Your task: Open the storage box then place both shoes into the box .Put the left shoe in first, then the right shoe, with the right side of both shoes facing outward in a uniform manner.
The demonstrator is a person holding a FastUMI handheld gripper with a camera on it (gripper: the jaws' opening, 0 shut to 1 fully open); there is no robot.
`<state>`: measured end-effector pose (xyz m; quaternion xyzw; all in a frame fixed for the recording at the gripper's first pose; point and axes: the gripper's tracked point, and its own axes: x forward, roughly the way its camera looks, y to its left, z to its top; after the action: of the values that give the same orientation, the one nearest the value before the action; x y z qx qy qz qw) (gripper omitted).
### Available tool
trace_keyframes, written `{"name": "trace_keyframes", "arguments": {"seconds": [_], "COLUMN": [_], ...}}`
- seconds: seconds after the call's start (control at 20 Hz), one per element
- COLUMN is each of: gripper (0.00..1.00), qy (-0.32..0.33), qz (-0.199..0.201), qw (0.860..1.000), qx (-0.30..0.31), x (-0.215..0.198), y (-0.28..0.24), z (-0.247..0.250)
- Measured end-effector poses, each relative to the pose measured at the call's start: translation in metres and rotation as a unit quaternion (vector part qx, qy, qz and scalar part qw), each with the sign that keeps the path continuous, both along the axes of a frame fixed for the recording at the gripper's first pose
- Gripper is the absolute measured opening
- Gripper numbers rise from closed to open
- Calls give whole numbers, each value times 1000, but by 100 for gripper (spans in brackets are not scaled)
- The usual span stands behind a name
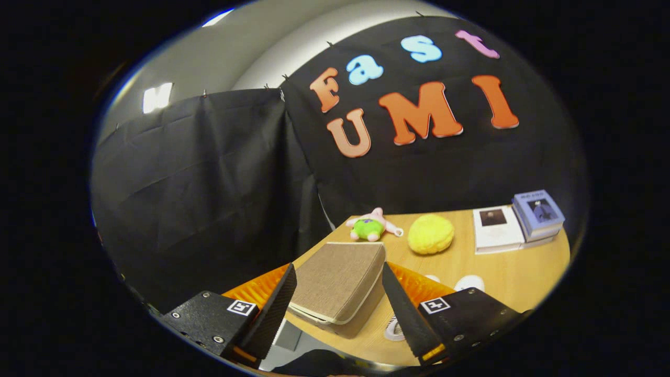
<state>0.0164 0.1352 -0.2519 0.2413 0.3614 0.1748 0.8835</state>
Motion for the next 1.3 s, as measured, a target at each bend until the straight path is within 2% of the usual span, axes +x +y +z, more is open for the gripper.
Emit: {"name": "trace_keyframes", "arguments": {"seconds": [0.2,0.4,0.55,0.65,0.85,1.3], "gripper": [98,98,98,98,98,96], "qy": [80,119,149,153,165,178], "qz": [-9,0,11,6,22,9], "qw": [994,990,983,981,974,958], "qx": [72,74,107,120,154,223], "x": [9,12,9,11,8,7], "y": [12,20,36,44,64,72], "z": [-39,-80,-98,-109,-128,-155]}}
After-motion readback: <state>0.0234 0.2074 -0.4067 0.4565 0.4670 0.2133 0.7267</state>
